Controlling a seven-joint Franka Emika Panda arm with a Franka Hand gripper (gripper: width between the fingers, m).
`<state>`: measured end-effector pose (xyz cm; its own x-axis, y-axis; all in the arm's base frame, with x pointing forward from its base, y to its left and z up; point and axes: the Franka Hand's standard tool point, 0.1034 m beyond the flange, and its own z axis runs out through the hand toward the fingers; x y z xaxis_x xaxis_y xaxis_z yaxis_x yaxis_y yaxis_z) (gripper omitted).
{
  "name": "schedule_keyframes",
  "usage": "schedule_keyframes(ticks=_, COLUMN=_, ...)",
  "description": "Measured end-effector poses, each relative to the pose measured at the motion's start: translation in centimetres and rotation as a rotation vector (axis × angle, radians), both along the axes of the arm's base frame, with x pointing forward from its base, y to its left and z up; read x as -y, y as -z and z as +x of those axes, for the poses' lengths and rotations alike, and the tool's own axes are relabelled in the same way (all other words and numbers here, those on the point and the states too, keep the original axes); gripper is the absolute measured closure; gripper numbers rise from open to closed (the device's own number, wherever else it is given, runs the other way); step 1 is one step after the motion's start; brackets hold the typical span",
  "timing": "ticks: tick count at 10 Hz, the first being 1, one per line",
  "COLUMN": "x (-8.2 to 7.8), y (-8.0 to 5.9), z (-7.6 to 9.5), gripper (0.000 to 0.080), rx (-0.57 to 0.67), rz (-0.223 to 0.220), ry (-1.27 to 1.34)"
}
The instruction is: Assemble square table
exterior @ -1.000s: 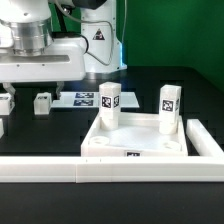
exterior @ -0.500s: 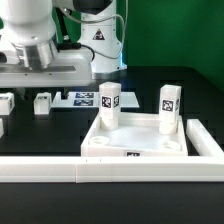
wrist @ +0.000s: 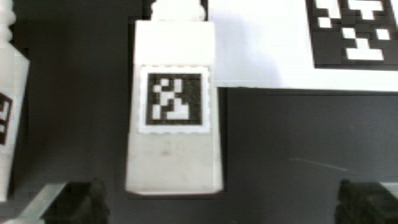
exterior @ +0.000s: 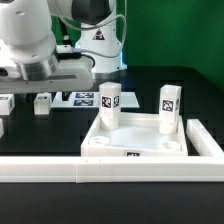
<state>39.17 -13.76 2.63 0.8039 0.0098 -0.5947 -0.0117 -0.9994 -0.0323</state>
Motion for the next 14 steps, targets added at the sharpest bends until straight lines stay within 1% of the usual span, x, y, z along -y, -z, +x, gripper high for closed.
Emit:
schedule_keyframes(ticks=1, x=0.2, y=0.5, z=-0.7, gripper=0.0150, rx=0.010, rz=-0.023, ry=0.022)
schedule_keyframes(ticks=3, x=-0.3, y=0.8, z=-1.5, gripper=0.0150, rx=0.012, rz=-0.039, ry=0.037)
schedule_keyframes(ticks=7, x=-0.3, y=0.9, z=-1.6, gripper=0.0150, rx=0.008, rz=-0.040, ry=0.039)
schedule_keyframes(ticks=8, x=-0.2, y=0.9, z=-1.9, gripper=0.0150, rx=-0.009, rz=-0.029, ry=0.028)
schedule_keyframes(ticks=9, x=0.7, y=1.0, z=-2.4, gripper=0.0150, rx=-0.021, rz=-0.005, ry=0.000)
schedule_keyframes(ticks=10, x=0.8, y=0.9, z=-3.2, gripper=0.0150, rx=-0.079, rz=0.002, ry=0.011)
schedule_keyframes(ticks=12, x=0.3, y=0.8, z=-3.8, gripper=0.0150, rx=-0.203, rz=0.019, ry=0.015)
schedule_keyframes(ticks=13, x=0.3, y=1.2, z=-3.7, gripper=0.0150, rx=-0.237, rz=0.018, ry=0.013)
schedule_keyframes(ticks=14, x=0.3, y=1.5, z=-3.6, gripper=0.0150, rx=-0.232, rz=0.017, ry=0.011)
